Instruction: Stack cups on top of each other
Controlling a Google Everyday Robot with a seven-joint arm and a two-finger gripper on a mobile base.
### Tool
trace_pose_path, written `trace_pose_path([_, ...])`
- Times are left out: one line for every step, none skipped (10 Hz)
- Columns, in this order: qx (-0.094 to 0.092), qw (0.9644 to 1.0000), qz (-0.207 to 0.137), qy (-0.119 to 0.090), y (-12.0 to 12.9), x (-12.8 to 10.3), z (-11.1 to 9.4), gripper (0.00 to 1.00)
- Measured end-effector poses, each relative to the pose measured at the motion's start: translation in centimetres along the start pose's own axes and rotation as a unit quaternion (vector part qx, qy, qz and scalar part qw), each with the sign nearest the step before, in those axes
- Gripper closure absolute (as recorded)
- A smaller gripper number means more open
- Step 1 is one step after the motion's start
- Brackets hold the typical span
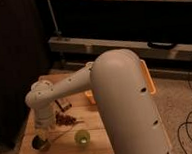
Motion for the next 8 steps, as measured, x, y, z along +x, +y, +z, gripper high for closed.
trace_pose_path([0.003,1.0,0.001,-0.001,0.1,0.0,-0.1,0.71])
trace_pose_path([0.004,1.0,0.002,-0.007,0.2,0.1,-0.5,0.82])
trace_pose_path([0.004,0.9999,-0.002,-0.016,0.5,0.1,-1.3,0.91])
trace_pose_path([0.005,0.9997,-0.012,-0.021,1.3,-0.1,-2.3,0.98])
trace_pose_path([0.005,0.9994,-0.025,-0.025,2.8,-0.5,-3.9,1.0])
trace_pose_path([0.007,0.999,-0.034,-0.03,4.0,-0.7,-5.8,1.0])
trace_pose_path([0.009,0.9985,-0.042,-0.035,5.4,-0.6,-8.1,1.0])
trace_pose_path([0.012,0.9978,-0.048,-0.043,6.8,-0.5,-10.2,1.0])
